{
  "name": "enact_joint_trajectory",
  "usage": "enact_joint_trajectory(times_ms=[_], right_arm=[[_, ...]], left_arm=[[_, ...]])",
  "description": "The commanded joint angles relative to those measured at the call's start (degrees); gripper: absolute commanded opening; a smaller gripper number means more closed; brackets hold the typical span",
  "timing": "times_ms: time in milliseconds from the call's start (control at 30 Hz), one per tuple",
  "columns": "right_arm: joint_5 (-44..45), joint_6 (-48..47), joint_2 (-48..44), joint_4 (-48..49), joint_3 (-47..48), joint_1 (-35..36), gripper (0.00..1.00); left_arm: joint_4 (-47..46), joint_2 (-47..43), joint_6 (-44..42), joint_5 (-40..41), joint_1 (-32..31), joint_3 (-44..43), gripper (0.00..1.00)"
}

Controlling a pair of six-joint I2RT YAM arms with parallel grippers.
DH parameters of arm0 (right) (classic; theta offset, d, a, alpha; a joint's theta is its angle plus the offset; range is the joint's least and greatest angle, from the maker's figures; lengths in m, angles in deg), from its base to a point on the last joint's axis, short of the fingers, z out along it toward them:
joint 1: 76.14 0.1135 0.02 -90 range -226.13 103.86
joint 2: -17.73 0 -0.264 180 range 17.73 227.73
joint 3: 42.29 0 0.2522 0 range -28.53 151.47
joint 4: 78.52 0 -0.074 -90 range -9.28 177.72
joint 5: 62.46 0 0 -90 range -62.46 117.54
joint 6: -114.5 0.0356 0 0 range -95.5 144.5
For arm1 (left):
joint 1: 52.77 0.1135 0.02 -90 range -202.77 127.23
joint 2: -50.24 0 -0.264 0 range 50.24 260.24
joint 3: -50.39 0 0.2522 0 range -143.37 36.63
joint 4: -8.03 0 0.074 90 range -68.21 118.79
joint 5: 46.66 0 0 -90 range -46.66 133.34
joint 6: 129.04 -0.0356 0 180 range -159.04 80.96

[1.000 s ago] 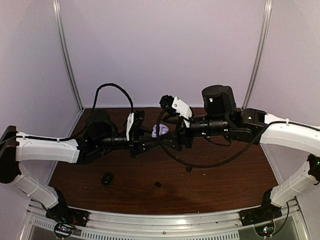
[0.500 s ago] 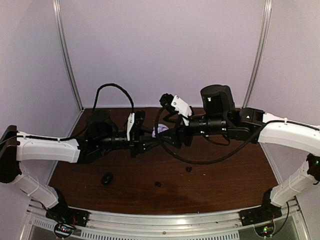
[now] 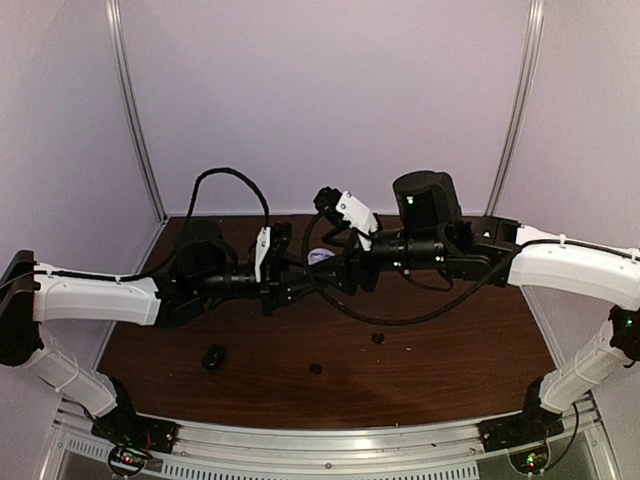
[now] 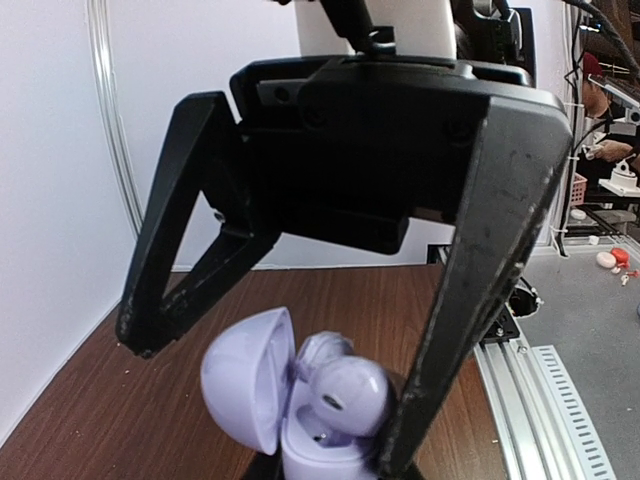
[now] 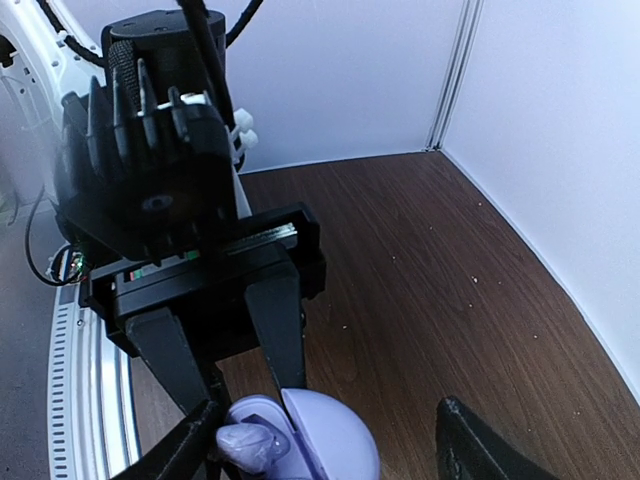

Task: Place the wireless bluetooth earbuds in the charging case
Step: Adjust the left earbud in the left side groove of the charging case.

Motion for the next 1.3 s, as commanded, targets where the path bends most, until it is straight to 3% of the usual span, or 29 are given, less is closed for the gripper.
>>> enact_joint_trajectory(times_ms=[0,900,1267], right_arm=[[2.08,1.41,0.68,0.99,1.83,-1.36,0.71],[-9.74,5.91,2.73,1.32,1.1,-6.11,0.74],[-17.56,5.13,-1.7,4.63,-1.31,-6.27,0.82]], left_arm=[[-1.36,0.24,-2.77,-0.58,-1.02,-1.81,0.0],[-2.0,-0.79,-5.34,-2.11,-1.77,-0.95,0.0],[-2.16,-0.21,-4.45,-1.45,-1.8,-0.94,0.0]])
